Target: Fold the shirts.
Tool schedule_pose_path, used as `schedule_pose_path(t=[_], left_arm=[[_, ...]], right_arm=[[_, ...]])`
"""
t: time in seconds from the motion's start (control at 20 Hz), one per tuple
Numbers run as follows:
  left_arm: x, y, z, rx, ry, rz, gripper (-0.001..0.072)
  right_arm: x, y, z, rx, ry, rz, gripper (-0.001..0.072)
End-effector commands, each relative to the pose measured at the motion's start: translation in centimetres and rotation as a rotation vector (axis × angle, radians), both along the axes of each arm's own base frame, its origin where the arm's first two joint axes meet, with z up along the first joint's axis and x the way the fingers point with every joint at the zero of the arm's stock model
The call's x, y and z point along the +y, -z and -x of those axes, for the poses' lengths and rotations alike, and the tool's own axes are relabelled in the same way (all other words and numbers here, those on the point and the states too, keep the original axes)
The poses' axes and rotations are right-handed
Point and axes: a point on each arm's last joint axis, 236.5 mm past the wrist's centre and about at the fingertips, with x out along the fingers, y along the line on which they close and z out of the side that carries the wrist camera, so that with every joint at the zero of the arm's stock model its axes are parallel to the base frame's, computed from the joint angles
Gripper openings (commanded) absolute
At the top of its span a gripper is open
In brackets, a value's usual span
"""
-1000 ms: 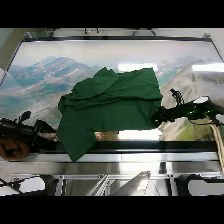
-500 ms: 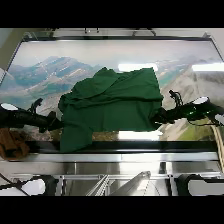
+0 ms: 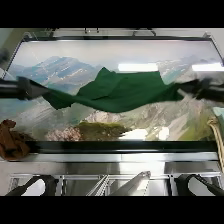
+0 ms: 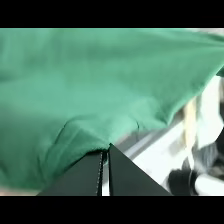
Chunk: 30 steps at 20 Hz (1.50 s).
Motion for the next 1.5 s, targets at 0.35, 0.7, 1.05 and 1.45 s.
schedule_pose_path(t=[0.35, 0.7, 1.05, 1.45], left_arm=[[-1.3, -32.3, 12.7, -1.103, -0.406, -0.38, 0.0026], [-1.4, -26.8, 5.8, -0.864, -0.046, -0.374, 0.0026], [-0.5, 2.3, -13.1, -0.245, 0.117, -0.56, 0.0026], [-0.4, 17.3, -22.4, -0.02, 0.142, -0.491, 0.0027]], right_arm=[[2.2, -31.8, 14.6, -0.967, 0.352, 0.203, 0.0017], [0.9, -17.0, 6.9, -0.496, 0.25, 0.338, 0.0017], [-1.2, 5.3, -6.4, -0.087, 0.318, 0.346, 0.0017], [-1.8, 20.7, -15.0, 0.189, 0.287, 0.148, 0.0017]])
